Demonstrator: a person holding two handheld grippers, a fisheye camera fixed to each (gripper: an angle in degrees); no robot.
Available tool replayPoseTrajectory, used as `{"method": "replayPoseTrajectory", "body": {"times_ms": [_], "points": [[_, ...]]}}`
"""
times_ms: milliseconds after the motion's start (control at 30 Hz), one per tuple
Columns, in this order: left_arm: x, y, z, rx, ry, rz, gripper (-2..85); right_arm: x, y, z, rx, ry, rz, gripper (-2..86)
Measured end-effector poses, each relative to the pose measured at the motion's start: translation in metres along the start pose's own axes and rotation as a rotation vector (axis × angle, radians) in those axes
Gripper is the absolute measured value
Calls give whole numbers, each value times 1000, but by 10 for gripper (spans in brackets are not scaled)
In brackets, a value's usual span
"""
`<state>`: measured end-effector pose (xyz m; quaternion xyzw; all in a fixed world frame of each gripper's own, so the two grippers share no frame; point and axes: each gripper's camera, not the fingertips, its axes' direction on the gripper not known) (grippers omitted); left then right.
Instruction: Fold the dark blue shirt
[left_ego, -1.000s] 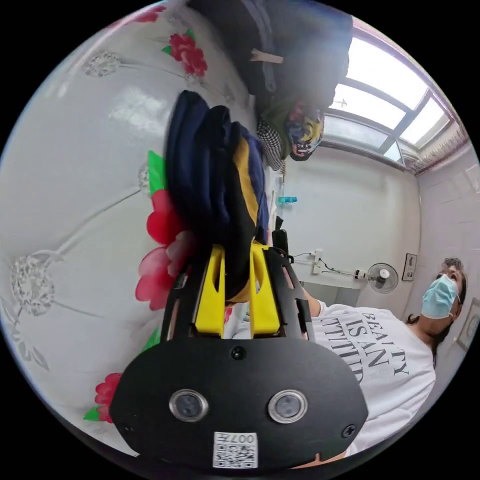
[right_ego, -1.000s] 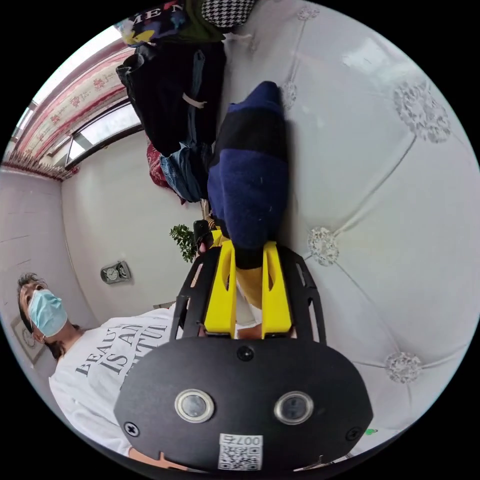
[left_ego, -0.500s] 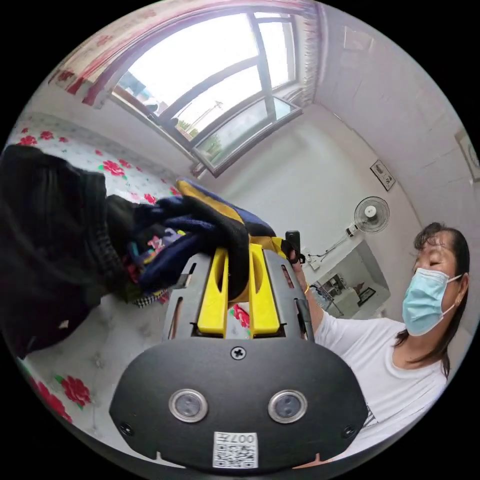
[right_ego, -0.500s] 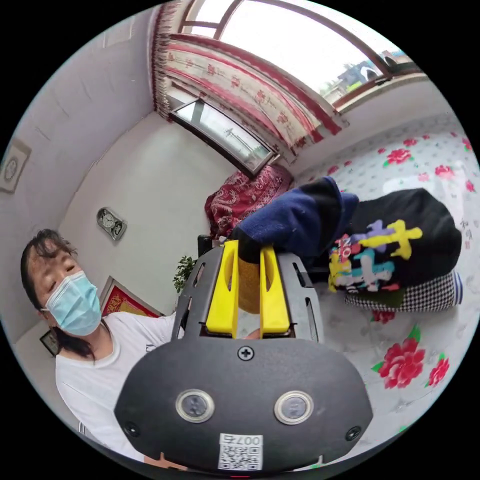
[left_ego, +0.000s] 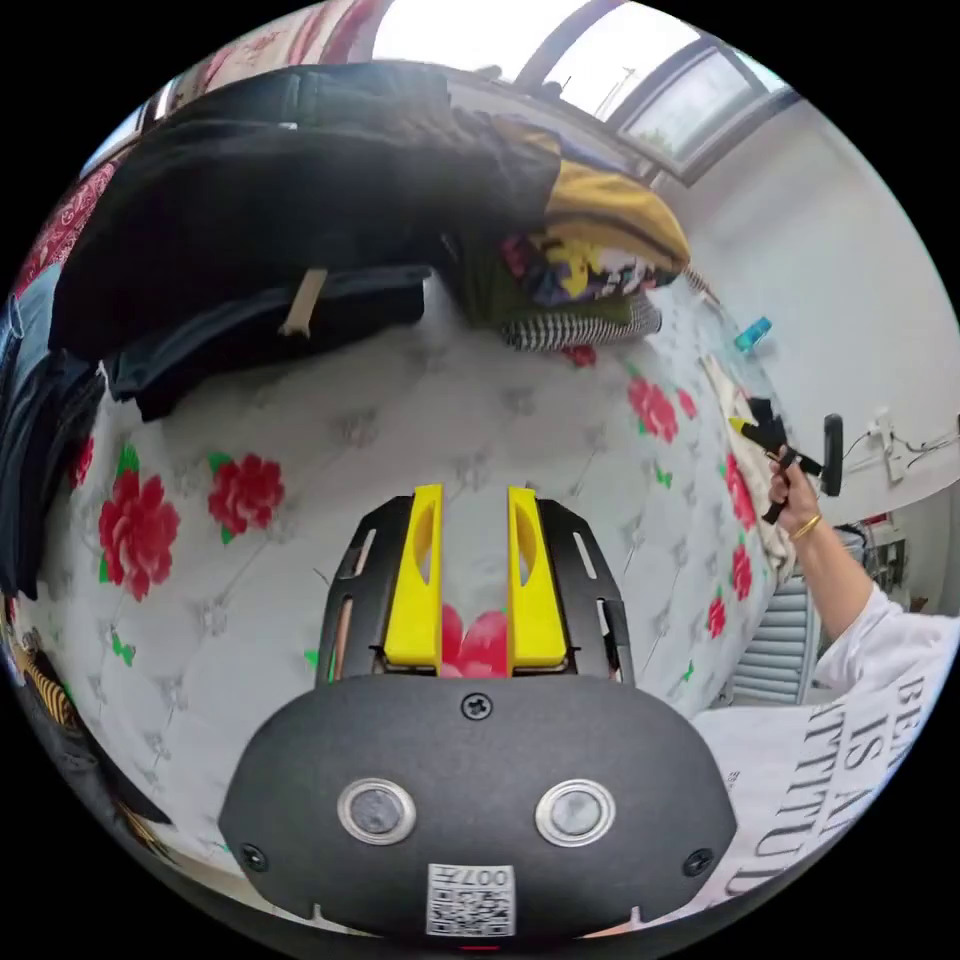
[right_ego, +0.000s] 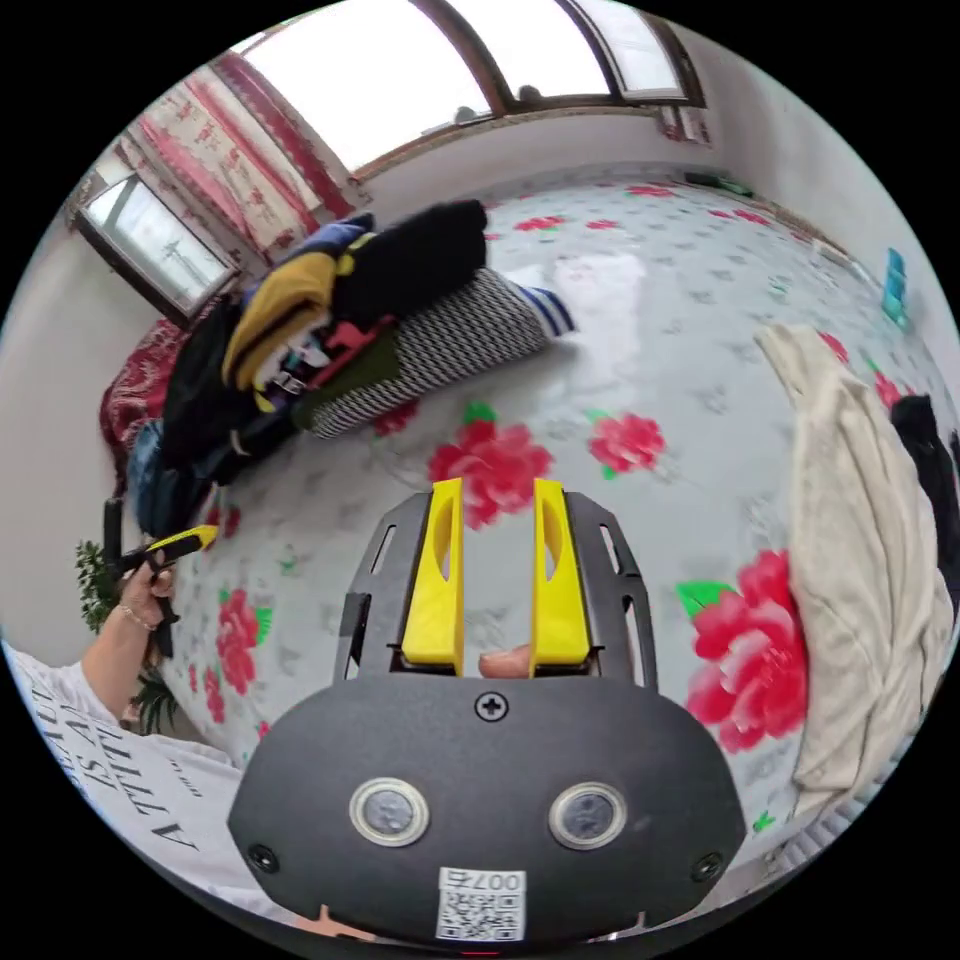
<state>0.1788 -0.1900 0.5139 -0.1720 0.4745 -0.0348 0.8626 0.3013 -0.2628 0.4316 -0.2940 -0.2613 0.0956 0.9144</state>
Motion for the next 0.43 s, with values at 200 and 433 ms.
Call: {"method": "replayPoseTrajectory", "body": {"times_ms": [200,433], "points": [[38,136,73,-269,-184,57,85,150,105,-67,58,583,454,97],[62,143,105,-268,-260,101,94,201,136,-39,-37,418,661,57]]}}
